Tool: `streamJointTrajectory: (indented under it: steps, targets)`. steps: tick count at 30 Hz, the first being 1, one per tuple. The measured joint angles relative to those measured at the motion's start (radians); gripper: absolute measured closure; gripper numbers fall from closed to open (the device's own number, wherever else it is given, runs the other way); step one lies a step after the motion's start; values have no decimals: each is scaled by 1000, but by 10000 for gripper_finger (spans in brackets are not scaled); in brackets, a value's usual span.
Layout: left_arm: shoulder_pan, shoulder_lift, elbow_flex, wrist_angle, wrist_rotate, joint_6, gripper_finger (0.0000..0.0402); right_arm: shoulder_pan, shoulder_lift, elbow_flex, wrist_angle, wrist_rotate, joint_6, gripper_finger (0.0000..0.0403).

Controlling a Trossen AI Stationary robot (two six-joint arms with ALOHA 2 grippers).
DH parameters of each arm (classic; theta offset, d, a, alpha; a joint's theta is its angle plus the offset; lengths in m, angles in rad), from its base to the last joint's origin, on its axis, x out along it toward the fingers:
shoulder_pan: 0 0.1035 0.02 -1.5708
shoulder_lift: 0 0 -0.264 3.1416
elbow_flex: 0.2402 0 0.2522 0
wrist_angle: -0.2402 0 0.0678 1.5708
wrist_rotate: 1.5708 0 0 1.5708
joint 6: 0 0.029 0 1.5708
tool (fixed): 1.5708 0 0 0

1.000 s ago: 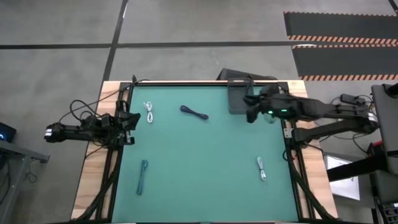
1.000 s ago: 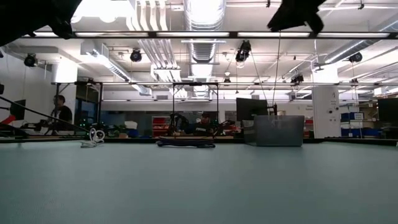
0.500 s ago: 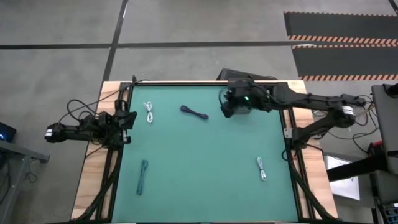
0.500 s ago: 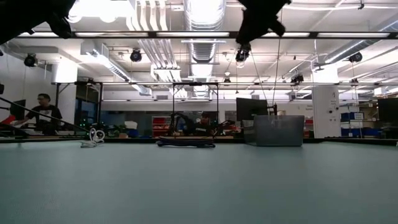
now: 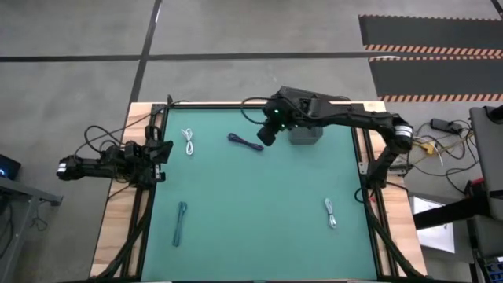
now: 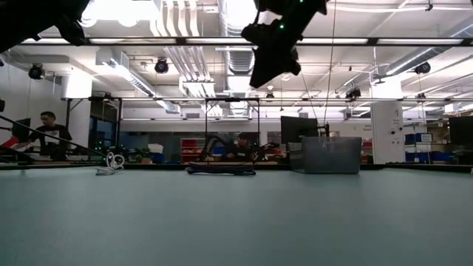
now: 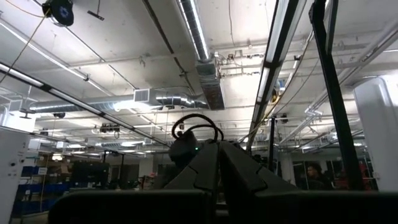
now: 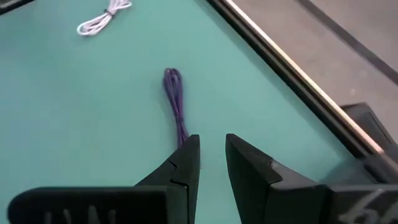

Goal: Pick and place USB-C Cables
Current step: Put the purple charger cable into the black bin

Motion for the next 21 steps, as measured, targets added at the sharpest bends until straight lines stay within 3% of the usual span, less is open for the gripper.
streamJointTrajectory:
  steps: [6, 12, 21]
  targets:
    - [0, 0, 0, 0, 0, 0, 402, -15, 98, 66, 1, -8, -139, 335]
    - [0, 0, 0, 0, 0, 0, 402, -19, 174, 119, -21, -83, -289, 335]
    - [0, 0, 0, 0, 0, 0, 402, -19, 257, 134, -9, -135, -655, 335]
